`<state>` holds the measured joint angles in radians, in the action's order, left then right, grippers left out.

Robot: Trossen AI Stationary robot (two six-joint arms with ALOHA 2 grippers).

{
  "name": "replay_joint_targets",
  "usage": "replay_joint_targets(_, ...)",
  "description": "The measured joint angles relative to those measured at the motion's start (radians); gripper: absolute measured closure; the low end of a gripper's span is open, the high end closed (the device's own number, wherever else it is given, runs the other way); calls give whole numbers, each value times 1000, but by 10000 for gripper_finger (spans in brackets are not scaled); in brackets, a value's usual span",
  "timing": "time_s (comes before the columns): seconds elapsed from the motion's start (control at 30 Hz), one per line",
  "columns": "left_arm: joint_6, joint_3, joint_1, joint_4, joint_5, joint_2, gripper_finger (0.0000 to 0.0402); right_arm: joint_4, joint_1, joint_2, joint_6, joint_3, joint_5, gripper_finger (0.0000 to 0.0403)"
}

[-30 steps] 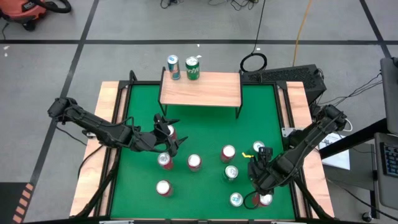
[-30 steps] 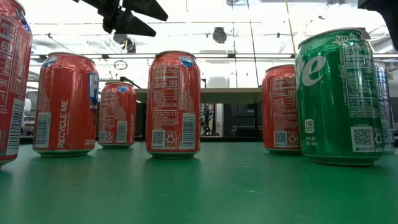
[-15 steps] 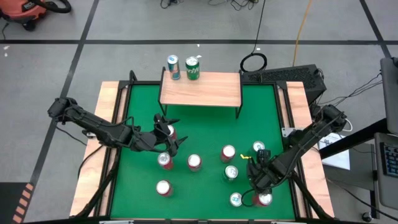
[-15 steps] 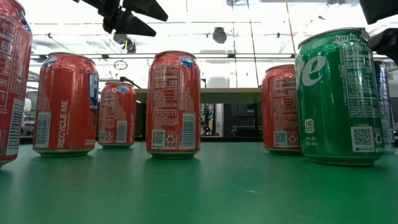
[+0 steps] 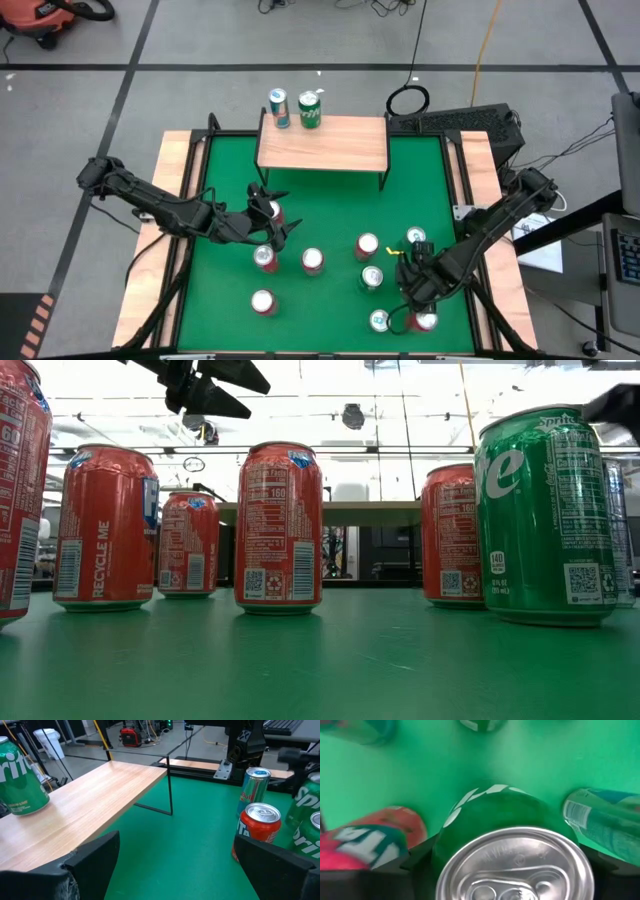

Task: Place canned beverage on shelf
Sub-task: Put the green soda can on the shelf aligned with the other green soda can

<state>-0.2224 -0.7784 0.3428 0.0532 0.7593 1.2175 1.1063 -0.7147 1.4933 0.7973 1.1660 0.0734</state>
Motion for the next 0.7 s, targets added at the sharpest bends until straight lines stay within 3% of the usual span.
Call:
replay_joint_targets(0.4,25,0,0,27,-1,0,9,320,26,0,-91,412,29,104)
replay_joint_targets(0.7,152,0,0,222,-43,44,9,337,76,-2,-379,612,357,103)
